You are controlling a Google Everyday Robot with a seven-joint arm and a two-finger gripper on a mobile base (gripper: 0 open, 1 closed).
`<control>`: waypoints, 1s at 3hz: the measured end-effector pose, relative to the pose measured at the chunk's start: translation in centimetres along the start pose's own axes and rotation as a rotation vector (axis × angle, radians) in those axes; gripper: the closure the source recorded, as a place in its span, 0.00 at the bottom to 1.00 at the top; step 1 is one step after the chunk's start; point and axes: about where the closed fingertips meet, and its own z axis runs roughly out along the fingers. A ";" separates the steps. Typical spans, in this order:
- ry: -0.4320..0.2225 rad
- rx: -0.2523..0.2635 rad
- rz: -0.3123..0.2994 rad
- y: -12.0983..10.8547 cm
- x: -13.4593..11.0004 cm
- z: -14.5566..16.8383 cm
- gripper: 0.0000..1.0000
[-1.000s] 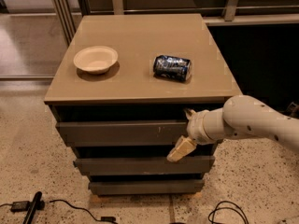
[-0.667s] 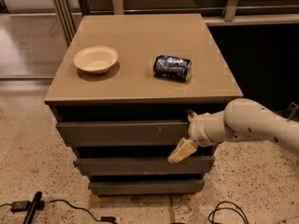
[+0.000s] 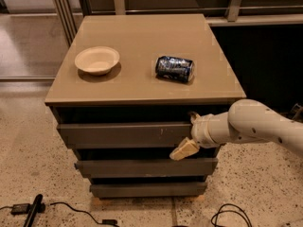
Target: Open top drawer
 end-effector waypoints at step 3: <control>0.000 0.000 0.000 0.0 0.0 0.0 0.87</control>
Offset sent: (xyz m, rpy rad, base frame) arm 0.0000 0.0000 0.0000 0.0000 0.0000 0.0000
